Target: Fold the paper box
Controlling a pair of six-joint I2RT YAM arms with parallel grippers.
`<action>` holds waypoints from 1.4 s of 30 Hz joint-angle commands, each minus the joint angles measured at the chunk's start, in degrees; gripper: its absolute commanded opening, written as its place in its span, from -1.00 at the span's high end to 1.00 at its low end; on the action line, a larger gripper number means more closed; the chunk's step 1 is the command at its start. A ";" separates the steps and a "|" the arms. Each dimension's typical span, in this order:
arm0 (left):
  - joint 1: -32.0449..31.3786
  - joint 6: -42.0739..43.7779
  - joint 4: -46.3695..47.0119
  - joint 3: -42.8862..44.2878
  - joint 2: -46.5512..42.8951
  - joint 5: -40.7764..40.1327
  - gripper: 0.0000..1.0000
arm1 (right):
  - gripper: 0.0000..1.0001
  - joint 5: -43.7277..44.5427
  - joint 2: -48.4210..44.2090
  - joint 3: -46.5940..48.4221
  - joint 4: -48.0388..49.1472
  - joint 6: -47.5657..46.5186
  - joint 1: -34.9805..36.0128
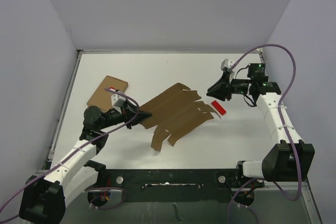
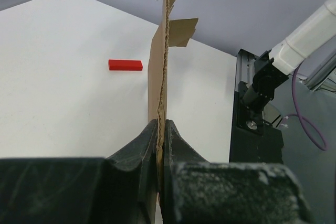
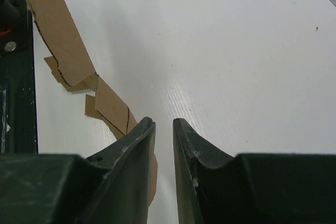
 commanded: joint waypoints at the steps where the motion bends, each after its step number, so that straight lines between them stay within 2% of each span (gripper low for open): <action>1: -0.24 -1.31 5.71 2.39 -1.17 1.75 1.00 | 0.54 0.96 -1.39 -0.71 -0.72 -5.99 3.00; 13: -0.26 -2.00 7.80 1.25 -0.27 1.68 1.00 | 0.51 -5.12 -2.36 -1.36 -8.27 -18.37 4.92; 16: -0.23 -2.10 8.04 1.11 -0.34 1.67 1.00 | 0.37 -6.25 -2.46 -1.56 -9.54 -20.24 5.40; 27: -0.22 -4.70 12.96 0.58 2.10 3.17 1.00 | 0.10 -8.93 -2.29 -1.94 -11.10 -22.34 7.46; 30: -0.15 -4.00 11.98 0.55 1.71 2.69 1.00 | 0.08 -10.08 -2.27 -1.05 -13.69 -24.55 7.63; 36: -0.16 0.88 4.29 0.93 -1.59 -0.16 1.00 | 0.02 -7.64 -2.72 1.90 -18.57 -27.06 6.34; 42: -0.13 2.51 1.90 1.42 -1.94 -0.81 1.00 | 0.00 -8.19 -3.37 2.13 -19.57 -27.11 5.75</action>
